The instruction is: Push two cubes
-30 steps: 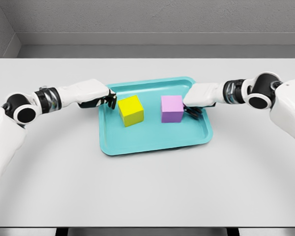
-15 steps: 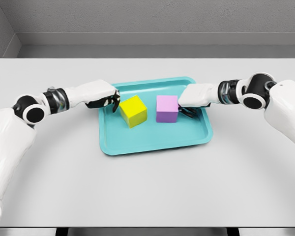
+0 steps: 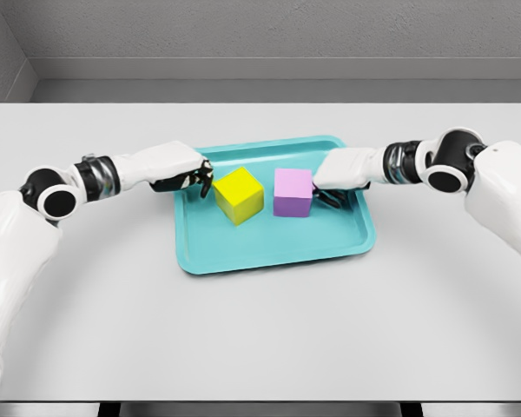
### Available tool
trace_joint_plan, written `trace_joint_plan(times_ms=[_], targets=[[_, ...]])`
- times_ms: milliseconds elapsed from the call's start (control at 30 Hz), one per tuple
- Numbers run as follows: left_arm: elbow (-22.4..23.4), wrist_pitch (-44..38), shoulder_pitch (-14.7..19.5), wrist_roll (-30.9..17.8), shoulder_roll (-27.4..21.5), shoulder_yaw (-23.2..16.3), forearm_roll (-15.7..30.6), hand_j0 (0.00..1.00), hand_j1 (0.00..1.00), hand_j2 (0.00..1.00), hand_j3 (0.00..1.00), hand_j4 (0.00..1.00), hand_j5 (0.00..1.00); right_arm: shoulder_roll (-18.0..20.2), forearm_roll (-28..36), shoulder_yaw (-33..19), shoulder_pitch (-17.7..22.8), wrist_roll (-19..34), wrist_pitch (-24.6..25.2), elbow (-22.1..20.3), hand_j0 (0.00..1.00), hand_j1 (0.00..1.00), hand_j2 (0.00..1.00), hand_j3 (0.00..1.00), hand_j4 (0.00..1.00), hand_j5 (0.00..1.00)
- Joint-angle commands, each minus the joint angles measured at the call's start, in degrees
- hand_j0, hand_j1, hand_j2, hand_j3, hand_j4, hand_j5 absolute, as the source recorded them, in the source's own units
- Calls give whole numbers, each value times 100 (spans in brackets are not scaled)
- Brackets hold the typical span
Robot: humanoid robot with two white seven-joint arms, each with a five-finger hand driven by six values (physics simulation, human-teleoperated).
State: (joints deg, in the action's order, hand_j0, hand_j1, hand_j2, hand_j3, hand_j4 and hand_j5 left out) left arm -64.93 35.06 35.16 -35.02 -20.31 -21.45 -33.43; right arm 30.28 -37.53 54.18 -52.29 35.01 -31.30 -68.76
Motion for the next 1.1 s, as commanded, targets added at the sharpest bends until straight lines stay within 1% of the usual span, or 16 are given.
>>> trace_joint_plan(times_ms=[0,67,133,167,200,233,267,333,367,433,500,800,833,1067], targets=[[-46,-6,-9,2,-140,18,152,35,35,35,35,35,35,13,17,-4,0,-1,10,47,12,12,12,12,12,12],[-46,-6,-18,2,-157,18,205,35,35,35,35,35,35,22,17,-4,0,-1,10,161,12,12,12,12,12,12],[-63,-6,-18,2,-157,18,214,35,35,35,35,35,35,48,9,-12,-44,-1,10,170,12,12,12,12,12,12],[-247,-6,-53,2,-166,0,389,35,35,35,35,35,35,57,17,-12,-61,-1,1,179,12,12,12,12,12,12],[-502,-6,-70,2,-394,-35,618,34,34,34,34,34,34,57,17,-12,-88,-1,1,179,12,12,12,12,12,12],[-801,-6,-211,2,-517,-35,768,34,34,34,34,34,34,66,17,-21,-123,-1,-8,179,12,12,12,12,12,12],[-986,-6,-272,2,-570,-35,777,34,34,34,34,34,34,66,17,-21,-158,-1,-25,170,12,12,12,12,12,12],[-995,-6,-308,2,-605,-35,785,34,34,34,34,34,34,119,17,-12,-220,-1,-43,143,13,13,13,13,13,13],[-995,-6,-378,2,-693,-26,821,34,34,34,34,34,34,119,17,-12,-237,-1,-34,152,13,13,13,13,13,13],[-1012,-6,-387,2,-711,-35,838,34,34,34,34,34,34,119,26,-12,-255,-1,-16,170,13,13,13,13,13,13],[-1056,-6,-501,2,-702,-35,829,34,34,34,34,34,34,119,26,-21,-255,-1,1,179,13,13,13,13,13,13],[-1056,-6,-589,2,-394,-149,812,34,34,34,34,34,34,110,35,-4,-299,-1,10,179,13,13,13,13,13,13],[-1056,-6,-580,2,-394,-202,812,34,34,34,34,34,34,110,35,-4,-299,-1,10,179,13,13,13,13,13,13],[-968,-6,-659,2,-403,-202,812,34,34,34,34,34,34,110,44,-4,-299,-1,10,179,13,13,13,13,13,13]])
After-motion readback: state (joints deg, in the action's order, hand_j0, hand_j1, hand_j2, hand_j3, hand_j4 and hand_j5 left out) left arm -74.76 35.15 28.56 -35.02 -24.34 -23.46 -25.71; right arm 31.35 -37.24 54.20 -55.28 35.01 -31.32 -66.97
